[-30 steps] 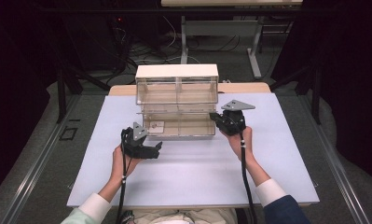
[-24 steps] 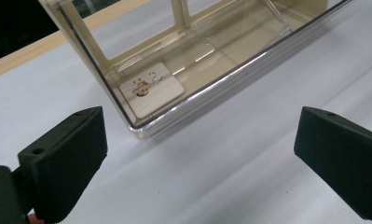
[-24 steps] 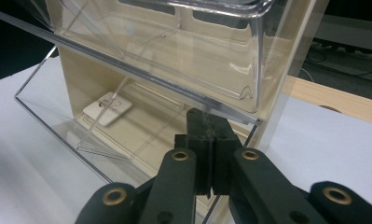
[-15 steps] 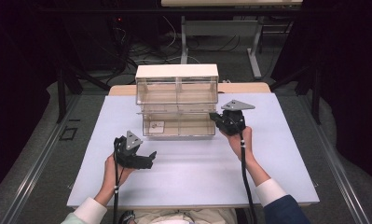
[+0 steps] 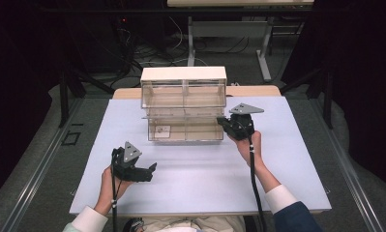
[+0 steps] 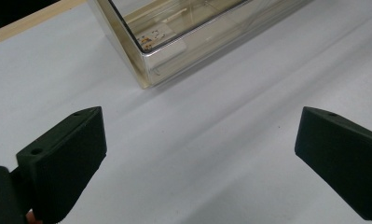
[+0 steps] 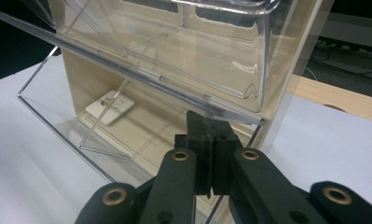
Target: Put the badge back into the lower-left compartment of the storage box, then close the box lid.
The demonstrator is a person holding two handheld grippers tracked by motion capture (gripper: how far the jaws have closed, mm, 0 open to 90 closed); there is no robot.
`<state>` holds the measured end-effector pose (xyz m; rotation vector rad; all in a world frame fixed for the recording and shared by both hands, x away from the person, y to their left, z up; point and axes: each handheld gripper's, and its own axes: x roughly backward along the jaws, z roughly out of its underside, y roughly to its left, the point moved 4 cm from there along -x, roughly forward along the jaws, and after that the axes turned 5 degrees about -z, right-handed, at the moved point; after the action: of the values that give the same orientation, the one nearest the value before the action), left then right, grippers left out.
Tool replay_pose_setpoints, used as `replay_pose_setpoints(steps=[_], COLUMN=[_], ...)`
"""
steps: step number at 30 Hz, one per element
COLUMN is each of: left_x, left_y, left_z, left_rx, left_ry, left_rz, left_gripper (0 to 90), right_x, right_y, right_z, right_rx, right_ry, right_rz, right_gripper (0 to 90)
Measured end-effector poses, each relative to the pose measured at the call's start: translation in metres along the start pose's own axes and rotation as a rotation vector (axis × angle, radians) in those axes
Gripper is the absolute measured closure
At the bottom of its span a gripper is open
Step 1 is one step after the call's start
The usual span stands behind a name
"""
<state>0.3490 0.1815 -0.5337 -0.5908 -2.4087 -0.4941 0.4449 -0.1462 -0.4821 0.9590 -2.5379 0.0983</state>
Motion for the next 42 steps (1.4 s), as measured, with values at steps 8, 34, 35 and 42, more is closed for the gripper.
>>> replay_pose_setpoints(steps=[8, 34, 35, 42], left_x=[0.006, 0.016, 0.016, 0.016], left_y=[0.005, 0.008, 0.008, 0.008], left_z=[0.008, 0.031, 0.031, 0.033], left_rx=[0.010, 0.026, 0.029, 0.023], left_ry=[0.017, 0.068, 0.062, 0.071], left_rz=[-0.005, -0.003, -0.004, 0.003], left_gripper=[1.7, 1.0, 1.0, 1.0], right_x=[0.000, 0.002, 0.002, 0.003], right_y=[0.001, 0.006, 0.006, 0.006], right_z=[0.000, 0.001, 0.001, 0.002], right_rx=[-0.002, -0.008, -0.008, 0.004], right_ry=[0.001, 0.020, 0.021, 0.026], right_rz=[0.005, -0.017, -0.019, -0.023], right_gripper=[90.0, 89.9, 89.9, 89.8])
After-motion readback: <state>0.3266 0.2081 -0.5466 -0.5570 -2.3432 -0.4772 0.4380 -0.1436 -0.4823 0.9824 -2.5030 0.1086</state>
